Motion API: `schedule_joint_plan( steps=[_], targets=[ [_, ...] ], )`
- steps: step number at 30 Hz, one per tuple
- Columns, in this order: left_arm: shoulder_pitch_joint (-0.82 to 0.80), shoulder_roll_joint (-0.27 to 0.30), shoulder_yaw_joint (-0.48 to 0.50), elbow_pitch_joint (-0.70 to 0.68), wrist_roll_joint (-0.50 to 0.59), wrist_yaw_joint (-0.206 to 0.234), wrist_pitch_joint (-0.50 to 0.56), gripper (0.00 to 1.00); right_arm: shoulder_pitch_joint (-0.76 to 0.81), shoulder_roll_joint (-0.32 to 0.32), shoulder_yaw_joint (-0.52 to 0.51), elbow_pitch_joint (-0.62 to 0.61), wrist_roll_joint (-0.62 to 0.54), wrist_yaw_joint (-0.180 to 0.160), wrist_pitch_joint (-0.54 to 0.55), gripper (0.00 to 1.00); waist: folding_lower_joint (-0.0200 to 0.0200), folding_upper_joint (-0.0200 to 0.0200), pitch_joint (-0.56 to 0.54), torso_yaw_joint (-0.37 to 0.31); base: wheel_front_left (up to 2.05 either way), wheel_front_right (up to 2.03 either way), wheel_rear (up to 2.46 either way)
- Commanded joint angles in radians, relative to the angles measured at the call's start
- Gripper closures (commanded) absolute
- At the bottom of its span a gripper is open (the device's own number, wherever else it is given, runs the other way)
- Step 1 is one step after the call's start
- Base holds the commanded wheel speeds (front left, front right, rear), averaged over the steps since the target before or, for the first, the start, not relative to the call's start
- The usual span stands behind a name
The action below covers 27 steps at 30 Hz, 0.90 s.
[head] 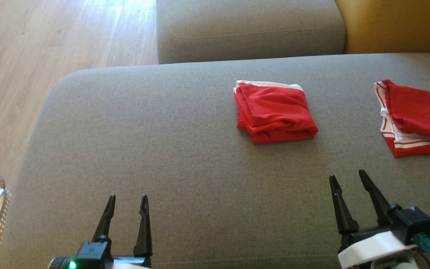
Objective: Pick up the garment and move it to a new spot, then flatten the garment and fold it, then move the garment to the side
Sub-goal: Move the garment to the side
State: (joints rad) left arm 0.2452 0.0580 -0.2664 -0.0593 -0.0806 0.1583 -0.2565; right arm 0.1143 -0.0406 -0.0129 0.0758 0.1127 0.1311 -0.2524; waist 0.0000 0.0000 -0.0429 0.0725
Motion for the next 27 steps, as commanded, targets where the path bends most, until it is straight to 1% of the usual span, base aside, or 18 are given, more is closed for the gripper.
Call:
schedule_joint_plan(
  steps=[1,15,19,21,23,25,27],
  targets=[
    [-0.023,-0.007,0.039,-0.032,0.008,0.004,-0.005,0.0,-0.019,-0.01,0.026,-0.027,0.003,0.0,-0.009,0.0,0.0,0.0,0.0,0.0,0.0,0.0,0.0],
    [-0.025,-0.008,0.028,-0.032,0.002,0.014,-0.005,0.0,-0.018,-0.01,0.024,-0.025,-0.004,0.0,-0.009,0.0,0.0,0.0,0.008,0.001,0.0,0.0,0.0],
    [-0.028,-0.008,0.024,-0.03,0.002,0.013,-0.005,0.0,-0.043,-0.01,0.01,0.005,0.051,0.0,-0.009,0.0,0.0,0.0,0.022,0.007,0.0,0.0,0.0],
    [-0.031,-0.008,0.019,-0.028,0.001,0.011,-0.005,0.0,-0.086,-0.01,0.007,0.055,0.096,0.0,-0.009,0.0,0.0,0.0,0.036,0.009,0.0,0.0,0.0],
    [-0.039,-0.008,0.011,-0.028,0.001,0.008,-0.005,0.0,-0.163,-0.01,-0.009,0.127,0.137,0.0,-0.009,0.0,0.0,0.0,0.062,0.011,0.0,0.0,0.0],
    [-0.055,-0.008,-0.001,-0.027,0.001,0.003,-0.005,0.0,-0.265,-0.01,-0.032,0.229,0.164,0.0,-0.009,0.0,0.0,0.0,0.096,0.019,0.0,0.0,0.0],
    [-0.079,-0.008,-0.015,-0.026,0.001,-0.002,-0.005,0.0,-0.386,-0.01,-0.053,0.337,0.16,0.0,0.01,0.0,0.0,0.0,0.134,0.033,0.0,0.0,0.0]
  ],
)
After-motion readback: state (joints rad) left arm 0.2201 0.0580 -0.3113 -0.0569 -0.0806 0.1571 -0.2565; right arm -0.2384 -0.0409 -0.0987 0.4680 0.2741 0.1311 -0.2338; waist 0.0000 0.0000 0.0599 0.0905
